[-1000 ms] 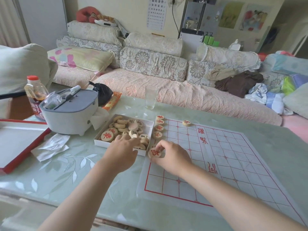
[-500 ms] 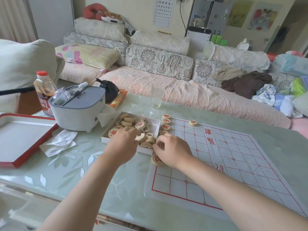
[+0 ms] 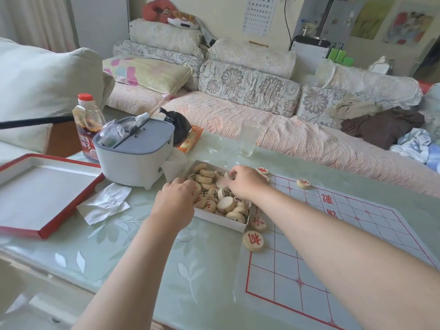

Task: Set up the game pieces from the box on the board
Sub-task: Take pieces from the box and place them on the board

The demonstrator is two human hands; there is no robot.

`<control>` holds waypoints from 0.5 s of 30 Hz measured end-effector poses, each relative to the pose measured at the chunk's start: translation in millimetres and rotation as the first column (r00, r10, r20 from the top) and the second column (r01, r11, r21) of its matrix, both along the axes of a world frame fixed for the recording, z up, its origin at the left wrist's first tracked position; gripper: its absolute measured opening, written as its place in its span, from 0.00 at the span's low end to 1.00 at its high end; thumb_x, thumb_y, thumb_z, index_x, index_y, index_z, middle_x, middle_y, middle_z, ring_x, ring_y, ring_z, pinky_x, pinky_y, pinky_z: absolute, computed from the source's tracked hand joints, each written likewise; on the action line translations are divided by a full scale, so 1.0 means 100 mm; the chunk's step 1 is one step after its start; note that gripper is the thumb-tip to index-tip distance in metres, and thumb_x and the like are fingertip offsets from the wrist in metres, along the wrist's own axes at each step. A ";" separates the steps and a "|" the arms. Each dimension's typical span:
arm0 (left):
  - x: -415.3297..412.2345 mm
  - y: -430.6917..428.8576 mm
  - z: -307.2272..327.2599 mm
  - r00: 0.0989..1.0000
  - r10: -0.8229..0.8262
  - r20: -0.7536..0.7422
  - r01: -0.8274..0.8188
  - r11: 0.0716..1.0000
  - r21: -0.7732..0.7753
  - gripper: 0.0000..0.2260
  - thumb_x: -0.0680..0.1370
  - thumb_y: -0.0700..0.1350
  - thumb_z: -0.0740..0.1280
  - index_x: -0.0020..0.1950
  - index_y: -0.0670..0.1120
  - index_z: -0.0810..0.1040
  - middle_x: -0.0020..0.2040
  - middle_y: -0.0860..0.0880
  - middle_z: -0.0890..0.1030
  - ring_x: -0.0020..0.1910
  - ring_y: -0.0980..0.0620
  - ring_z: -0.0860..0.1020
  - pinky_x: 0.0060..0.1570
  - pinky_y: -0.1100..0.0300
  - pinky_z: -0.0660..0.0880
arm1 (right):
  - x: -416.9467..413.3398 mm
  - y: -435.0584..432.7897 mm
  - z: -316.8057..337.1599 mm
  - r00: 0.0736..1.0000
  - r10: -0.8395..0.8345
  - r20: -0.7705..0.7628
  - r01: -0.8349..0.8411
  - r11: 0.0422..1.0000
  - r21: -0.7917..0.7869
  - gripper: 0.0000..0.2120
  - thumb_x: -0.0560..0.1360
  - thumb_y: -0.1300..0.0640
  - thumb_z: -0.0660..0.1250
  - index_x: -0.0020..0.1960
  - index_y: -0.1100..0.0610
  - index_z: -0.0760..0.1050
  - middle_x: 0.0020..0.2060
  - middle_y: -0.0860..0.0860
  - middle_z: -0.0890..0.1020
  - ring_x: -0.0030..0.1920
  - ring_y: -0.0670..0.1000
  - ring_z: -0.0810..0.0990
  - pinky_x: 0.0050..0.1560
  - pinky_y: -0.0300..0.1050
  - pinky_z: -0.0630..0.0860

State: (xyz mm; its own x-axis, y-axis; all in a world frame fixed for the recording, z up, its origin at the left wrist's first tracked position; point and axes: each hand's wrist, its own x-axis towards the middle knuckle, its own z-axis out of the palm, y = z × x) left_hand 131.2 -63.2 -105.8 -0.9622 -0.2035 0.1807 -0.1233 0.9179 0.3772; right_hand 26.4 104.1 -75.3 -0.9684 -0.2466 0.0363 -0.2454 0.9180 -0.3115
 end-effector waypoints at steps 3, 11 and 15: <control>-0.03 -0.02 0.00 1.000 0.021 0.010 -0.021 1.000 -0.020 0.18 0.77 0.37 0.57 0.66 0.47 0.69 0.58 0.46 0.73 0.55 0.43 0.72 0.53 0.53 0.71 | -0.09 -0.13 -0.06 0.997 -0.040 0.062 0.040 0.999 0.009 0.16 0.76 0.44 0.65 0.59 0.51 0.74 0.58 0.51 0.78 0.56 0.55 0.77 0.49 0.46 0.73; -0.08 -0.01 -0.02 0.999 0.047 -0.017 -0.046 0.998 0.035 0.14 0.78 0.40 0.60 0.63 0.45 0.71 0.55 0.44 0.69 0.52 0.43 0.73 0.51 0.52 0.74 | -0.23 -0.26 -0.18 0.983 -0.144 0.111 0.164 0.965 -0.206 0.16 0.74 0.53 0.72 0.60 0.53 0.75 0.59 0.51 0.78 0.58 0.54 0.77 0.49 0.42 0.70; -0.10 -0.01 -0.02 0.997 0.051 -0.055 -0.045 0.994 0.101 0.12 0.78 0.40 0.62 0.62 0.44 0.73 0.54 0.44 0.68 0.52 0.43 0.71 0.53 0.51 0.74 | -0.22 -0.19 -0.16 0.981 -0.167 0.097 0.191 0.908 -0.374 0.09 0.76 0.56 0.69 0.55 0.52 0.75 0.54 0.50 0.78 0.51 0.51 0.76 0.44 0.40 0.67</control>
State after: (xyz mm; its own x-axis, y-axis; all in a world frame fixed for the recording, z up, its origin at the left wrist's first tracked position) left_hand 121.2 -64.0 -108.2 -0.9396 -0.2691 0.2114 -0.1421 0.8688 0.4743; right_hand 4.0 85.5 -91.0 -0.9983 -0.0480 0.0318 -0.0571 0.7542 -0.6541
